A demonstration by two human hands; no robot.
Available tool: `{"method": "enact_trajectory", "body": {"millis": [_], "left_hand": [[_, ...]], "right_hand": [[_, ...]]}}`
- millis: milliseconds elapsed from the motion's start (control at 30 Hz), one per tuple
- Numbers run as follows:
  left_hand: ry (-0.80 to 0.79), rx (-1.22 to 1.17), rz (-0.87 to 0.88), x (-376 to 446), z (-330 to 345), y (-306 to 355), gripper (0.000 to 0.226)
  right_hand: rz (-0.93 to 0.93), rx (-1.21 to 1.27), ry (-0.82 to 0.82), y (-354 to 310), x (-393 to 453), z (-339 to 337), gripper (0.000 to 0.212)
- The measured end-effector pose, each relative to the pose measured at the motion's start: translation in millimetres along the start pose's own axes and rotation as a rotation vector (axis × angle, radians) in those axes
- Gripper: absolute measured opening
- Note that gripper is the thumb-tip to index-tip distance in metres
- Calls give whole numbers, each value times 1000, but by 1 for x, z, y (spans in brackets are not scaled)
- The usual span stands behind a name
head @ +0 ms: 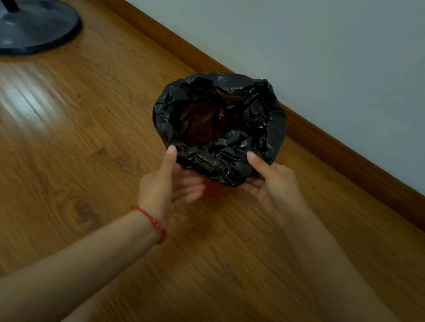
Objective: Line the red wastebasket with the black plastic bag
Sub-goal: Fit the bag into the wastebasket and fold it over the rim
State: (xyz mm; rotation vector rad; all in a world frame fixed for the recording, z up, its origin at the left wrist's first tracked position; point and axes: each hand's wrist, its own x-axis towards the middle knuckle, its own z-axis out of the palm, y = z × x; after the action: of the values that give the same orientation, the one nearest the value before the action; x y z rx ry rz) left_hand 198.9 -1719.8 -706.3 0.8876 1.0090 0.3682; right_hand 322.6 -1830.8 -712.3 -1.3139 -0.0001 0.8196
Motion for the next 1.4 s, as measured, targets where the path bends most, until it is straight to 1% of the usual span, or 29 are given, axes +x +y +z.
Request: {"method": "enact_trajectory", "body": {"millis": [100, 200, 267, 300, 500, 633, 700, 800, 867, 933, 1000, 1133, 1267, 1400], "left_hand": [[-57, 43, -78, -21, 6, -15, 48], [-149, 18, -72, -29, 21, -15, 35], [-179, -23, -60, -28, 30, -9, 27], [-181, -39, -60, -26, 33, -7, 26], [-158, -82, -72, -15, 29, -3, 26], [-127, -152, -59, -5, 24, 1, 27], [-130, -153, -46, -2, 22, 2, 23], [-138, -153, -33, -1, 22, 3, 14], [-150, -143, -14, 1, 21, 5, 7], [-167, -139, 0, 2, 20, 6, 5], [-181, -135, 10, 3, 19, 6, 8], [-187, -135, 20, 6, 18, 6, 11], [-200, -131, 26, 7, 16, 6, 17], [-216, -112, 37, 9, 13, 4, 14]], "right_hand": [[-15, 25, -2, 5, -2, 4, 15], [-13, 27, -12, 10, -4, 8, 21], [-4, 7, -16, 12, -6, 10, 27], [-6, -6, -15, 12, -6, 11, 28], [-29, -46, -13, 13, -8, 13, 25], [-21, -101, 5, 14, -9, 16, 10], [-15, -107, 5, 13, -10, 16, 7], [16, -184, 28, 10, -10, 14, 21], [47, -194, 54, 9, -9, 11, 31], [59, -168, 61, 7, -9, 8, 33], [32, -134, 46, 6, -8, 7, 29], [-29, -36, 1, 5, -7, 10, 8], [-33, -12, -25, 7, -6, 8, 11], [-62, -52, -37, 9, -4, 4, 11]]}}
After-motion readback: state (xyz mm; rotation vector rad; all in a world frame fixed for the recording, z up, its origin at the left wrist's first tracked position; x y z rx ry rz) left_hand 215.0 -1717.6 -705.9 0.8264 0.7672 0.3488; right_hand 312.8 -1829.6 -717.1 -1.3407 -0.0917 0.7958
